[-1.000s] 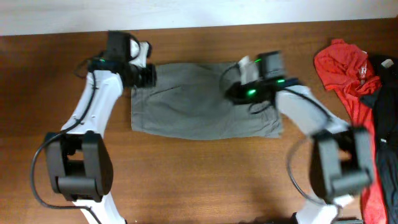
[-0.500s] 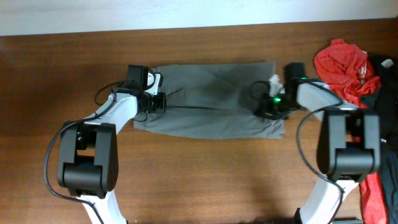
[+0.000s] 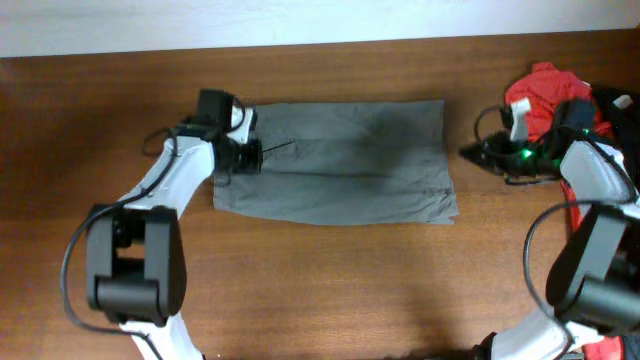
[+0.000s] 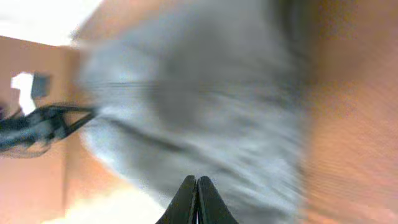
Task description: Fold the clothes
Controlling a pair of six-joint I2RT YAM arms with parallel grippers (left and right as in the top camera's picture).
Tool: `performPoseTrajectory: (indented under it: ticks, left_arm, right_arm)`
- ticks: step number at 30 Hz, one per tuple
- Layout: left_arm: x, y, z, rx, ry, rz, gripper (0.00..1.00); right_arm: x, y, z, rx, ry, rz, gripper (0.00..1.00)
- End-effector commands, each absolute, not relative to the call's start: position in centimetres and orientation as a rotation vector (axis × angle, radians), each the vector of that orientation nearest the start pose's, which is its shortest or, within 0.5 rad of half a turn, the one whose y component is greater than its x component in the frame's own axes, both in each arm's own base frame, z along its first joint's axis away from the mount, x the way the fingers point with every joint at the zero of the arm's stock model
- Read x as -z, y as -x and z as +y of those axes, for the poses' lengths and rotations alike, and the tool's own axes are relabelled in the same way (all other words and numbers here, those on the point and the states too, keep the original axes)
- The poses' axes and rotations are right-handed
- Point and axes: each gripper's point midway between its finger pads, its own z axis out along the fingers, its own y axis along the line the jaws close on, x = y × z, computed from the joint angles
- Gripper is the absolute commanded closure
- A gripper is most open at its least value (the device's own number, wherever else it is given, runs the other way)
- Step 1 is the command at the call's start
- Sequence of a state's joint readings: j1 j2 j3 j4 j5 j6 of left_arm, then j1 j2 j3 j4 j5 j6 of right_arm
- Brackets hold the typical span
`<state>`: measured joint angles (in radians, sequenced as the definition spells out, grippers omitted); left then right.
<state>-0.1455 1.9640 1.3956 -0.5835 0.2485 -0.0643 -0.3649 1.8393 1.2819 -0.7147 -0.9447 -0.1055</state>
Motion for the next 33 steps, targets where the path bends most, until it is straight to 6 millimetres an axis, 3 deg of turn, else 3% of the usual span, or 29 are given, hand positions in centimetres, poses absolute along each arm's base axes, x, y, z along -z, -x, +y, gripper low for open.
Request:
performPoseTrajectory:
  ticks: [1, 3, 5, 6, 9, 12, 13, 16, 18, 22, 26, 30, 33]
  left_arm:
    - [-14.3, -47.4, -14.0, 0.524, -0.281, 2.445, 0.82]
    - [-14.9, -48.3, -15.0, 0.518, -0.308, 2.385, 0.82]
    - [-13.9, -49.1, -15.6, 0.481, -0.317, 2.376, 0.82]
    - [-13.0, -49.4, -15.8, 0.472, -0.319, 2.385, 0.82]
    - [-7.5, -49.8, -16.4, 0.475, -0.323, 2.468, 0.85]
    - [-3.7, -50.0, -16.2, 0.469, -0.315, 2.521, 0.87]
    - [-2.3, -50.1, -15.7, 0.454, -0.301, 2.545, 0.87]
    - [-0.6, -49.9, -14.3, 0.395, -0.267, 2.593, 0.87]
    - [0.3, -49.5, -12.6, 0.313, -0.243, 2.641, 0.86]
    - [1.1, -48.9, -10.6, 0.2, -0.215, 2.688, 0.86]
    - [1.0, -49.2, -9.7, 0.178, -0.214, 2.683, 0.81]
    - [0.8, -49.6, -9.5, 0.178, -0.206, 2.672, 0.74]
    - [-0.3, -50.1, -9.5, 0.181, -0.202, 2.66, 0.71]
  right_arm:
    - [-15.0, -40.7, 5.7, -1.239, 0.148, 2.33, 0.94]
    - [-14.0, -40.9, 8.3, -1.225, 0.232, 2.361, 0.94]
    - [-12.7, -41.5, 11.3, -1.199, 0.282, 2.402, 0.94]
    - [-11.1, -42.5, 13.8, -1.146, 0.292, 2.438, 0.94]
    - [-8.4, -44.9, 17.3, -1.01, 0.275, 2.454, 0.94]
    - [-5.2, -47.2, 17.5, -0.826, 0.14, 2.495, 0.94]
    - [-2.9, -47.9, 16.0, -0.704, 0.043, 2.537, 0.94]
    - [0.3, -48.7, 12.7, -0.541, -0.057, 2.583, 0.96]
    - [1.7, -49.8, 9.0, -0.497, -0.155, 2.574, 0.96]
    - [1.3, -51.0, 2.9, -0.485, -0.301, 2.52, 0.96]
    - [0.7, -50.7, -2.0, -0.592, -0.423, 2.482, 0.96]
    - [0.6, -48.4, -5.9, -0.679, -0.575, 2.501, 0.95]
    - [-0.8, -45.9, -7.9, -0.735, -0.685, 2.528, 0.88]
